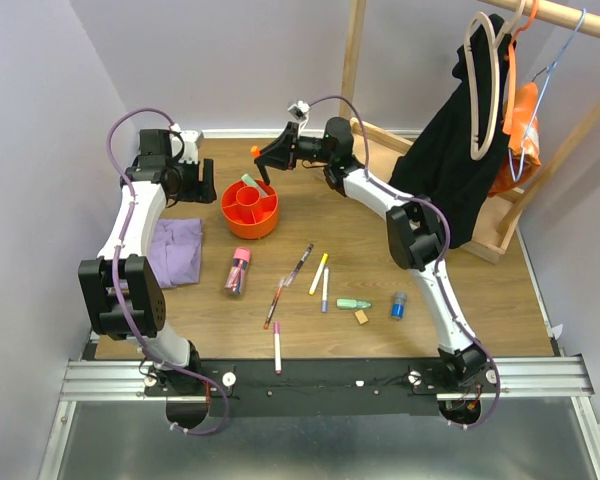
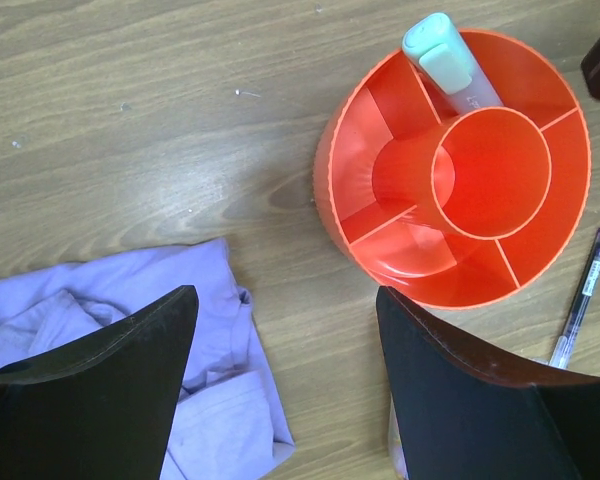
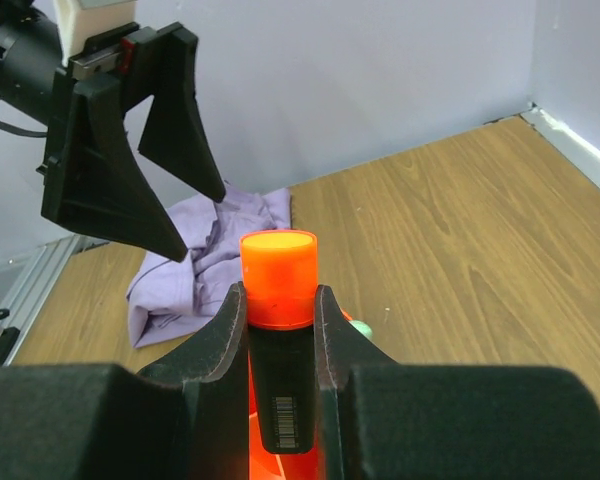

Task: Sort the stationery into containers
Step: Place the stationery in the storage box.

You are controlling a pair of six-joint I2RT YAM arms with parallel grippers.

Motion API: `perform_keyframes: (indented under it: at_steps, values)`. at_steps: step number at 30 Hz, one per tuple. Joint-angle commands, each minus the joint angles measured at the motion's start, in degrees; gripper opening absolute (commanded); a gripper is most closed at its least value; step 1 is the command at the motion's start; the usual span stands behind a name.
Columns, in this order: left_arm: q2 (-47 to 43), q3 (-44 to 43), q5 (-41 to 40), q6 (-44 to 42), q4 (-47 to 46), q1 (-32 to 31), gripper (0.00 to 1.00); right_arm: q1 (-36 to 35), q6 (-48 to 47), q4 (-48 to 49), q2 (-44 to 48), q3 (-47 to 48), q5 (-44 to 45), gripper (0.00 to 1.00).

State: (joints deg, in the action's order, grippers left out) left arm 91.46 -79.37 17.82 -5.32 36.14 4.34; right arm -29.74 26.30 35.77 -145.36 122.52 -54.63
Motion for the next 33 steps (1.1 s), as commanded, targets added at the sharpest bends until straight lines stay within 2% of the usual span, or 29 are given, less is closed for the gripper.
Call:
perform_keyframes:
  at_steps: [1, 15, 30, 33]
  values:
    - [1.3, -1.9, -1.4, -0.3, 0.4, -0.6, 0.81, -1.6, -2.6, -0.7, -1.8, 1.8, -1.1, 0.01]
    - [2.1, -1.7, -2.9, -1.4, 1.4, -2.1, 0.82, -3.1, -11.0, -1.2, -4.1, -0.2, 3.2, 0.01]
    - [1.5, 0.4, -2.4, -1.4, 2.2, -4.2, 0.82, -3.6, -19.5, -5.9, -0.2, -7.6, 4.2, 0.04]
    - [1.3, 0.4, -1.9, -0.7, 1.8, -4.2, 0.82, -3.6, -19.9, -6.1, 1.1, -9.4, 5.0, 0.17]
